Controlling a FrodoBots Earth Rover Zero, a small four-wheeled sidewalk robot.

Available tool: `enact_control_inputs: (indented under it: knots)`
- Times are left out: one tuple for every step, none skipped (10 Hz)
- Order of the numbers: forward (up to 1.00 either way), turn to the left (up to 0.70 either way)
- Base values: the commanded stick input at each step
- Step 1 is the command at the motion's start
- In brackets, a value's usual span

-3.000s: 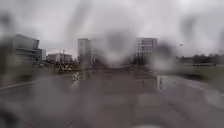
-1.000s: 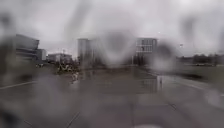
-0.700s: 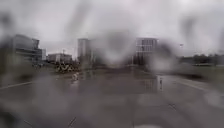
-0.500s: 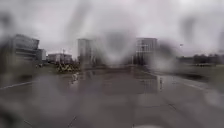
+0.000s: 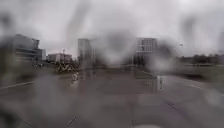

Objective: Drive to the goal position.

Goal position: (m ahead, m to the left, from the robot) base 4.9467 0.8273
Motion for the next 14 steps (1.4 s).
enact_control_inputs:
  knots:
    - [0.07,0.0]
    - [0.07,0.0]
    - [0.07,0.0]
    - [0.07,0.0]
    - [0.07,0.0]
    - [0.07,0.0]
    - [0.07,0.0]
    - [0.07,0.0]
    - [0.07,0.0]
    - [0.07,0.0]
    - [0.07,0.0]
    - [0.07,0.0]
    - [0.07,0.0]
    - [0.07,0.0]
